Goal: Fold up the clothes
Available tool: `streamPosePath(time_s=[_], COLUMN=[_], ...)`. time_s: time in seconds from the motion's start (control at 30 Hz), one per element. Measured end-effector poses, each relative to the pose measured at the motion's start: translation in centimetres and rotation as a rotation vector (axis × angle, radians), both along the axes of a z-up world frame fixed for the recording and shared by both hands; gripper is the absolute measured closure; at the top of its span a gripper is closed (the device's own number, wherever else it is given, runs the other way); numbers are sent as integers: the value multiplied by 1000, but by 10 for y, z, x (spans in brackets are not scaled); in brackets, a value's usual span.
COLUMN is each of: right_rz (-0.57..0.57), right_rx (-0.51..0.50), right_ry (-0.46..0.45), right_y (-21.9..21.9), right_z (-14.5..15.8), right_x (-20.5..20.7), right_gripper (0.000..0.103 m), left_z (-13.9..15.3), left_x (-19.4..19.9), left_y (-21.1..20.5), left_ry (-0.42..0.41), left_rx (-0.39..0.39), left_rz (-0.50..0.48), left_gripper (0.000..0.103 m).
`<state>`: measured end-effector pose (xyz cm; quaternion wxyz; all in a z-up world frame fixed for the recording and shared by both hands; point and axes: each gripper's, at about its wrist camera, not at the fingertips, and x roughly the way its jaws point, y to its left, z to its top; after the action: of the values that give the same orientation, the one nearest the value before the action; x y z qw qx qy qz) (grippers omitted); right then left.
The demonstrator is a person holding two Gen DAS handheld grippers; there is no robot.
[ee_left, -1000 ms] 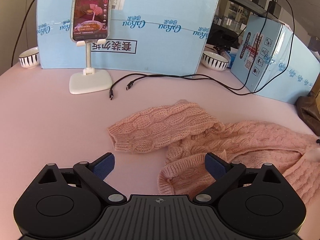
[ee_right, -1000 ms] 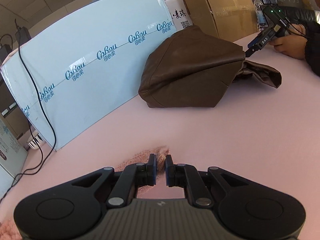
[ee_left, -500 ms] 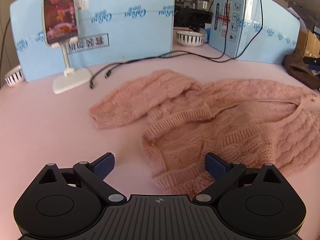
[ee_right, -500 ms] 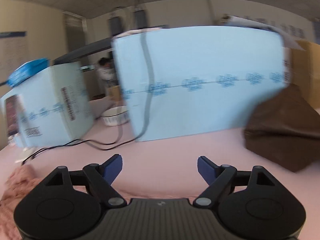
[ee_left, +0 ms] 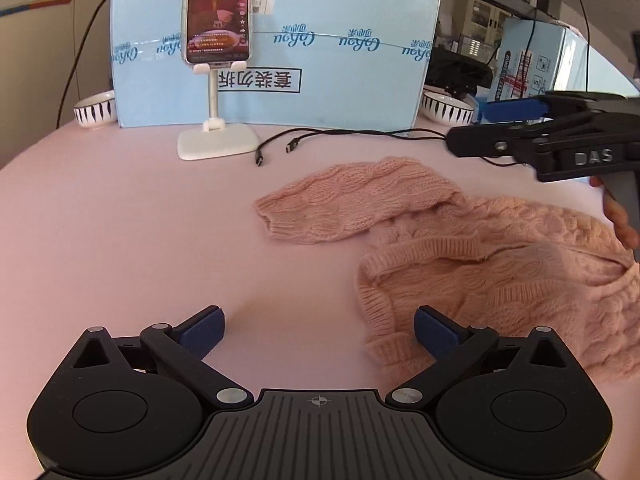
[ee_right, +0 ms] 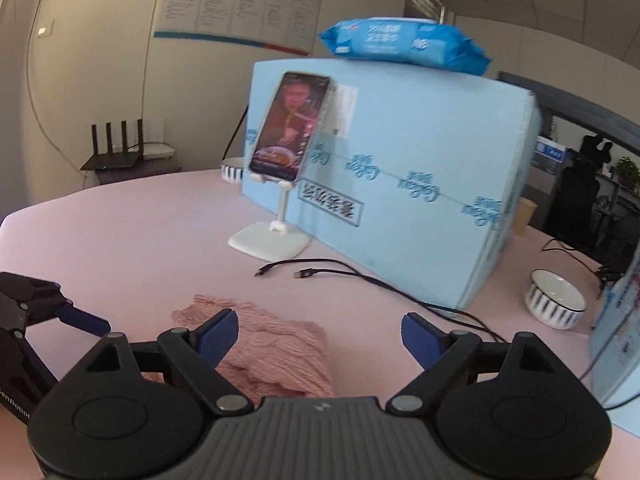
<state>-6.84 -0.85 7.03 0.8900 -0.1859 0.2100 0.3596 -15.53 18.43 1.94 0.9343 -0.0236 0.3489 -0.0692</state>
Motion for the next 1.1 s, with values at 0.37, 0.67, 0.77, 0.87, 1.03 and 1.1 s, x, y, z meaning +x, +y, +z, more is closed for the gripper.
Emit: streamPosePath(time_s=[0.37, 0.67, 0.77, 0.87, 1.03, 1.1], right_rz=[168, 67, 1, -85, -307, -427], right_rx=[-152, 153, 375, 511, 649, 670], right_ry=[87, 203, 224, 220, 176, 198], right_y=[102, 62, 17, -28, -101, -126], right_z=[-49, -35, -15, -5, -11, -23], right_x=[16, 39, 56, 74, 103, 114], right_gripper=[32, 92, 92, 91, 84, 84], left_z=[-11, -12, -12, -13, -13, -13], left_x=[-15, -17, -18, -17, -17, -17], left_y=[31, 44, 48, 52, 52, 51], left_ry=[-72, -95, -103, -106, -107, -107], left_rx=[-136, -234, -267, -292, -298, -290], left_rz=[-39, -41, -39, -44, -48, -49], left_gripper=[0, 0, 0, 0, 0, 0])
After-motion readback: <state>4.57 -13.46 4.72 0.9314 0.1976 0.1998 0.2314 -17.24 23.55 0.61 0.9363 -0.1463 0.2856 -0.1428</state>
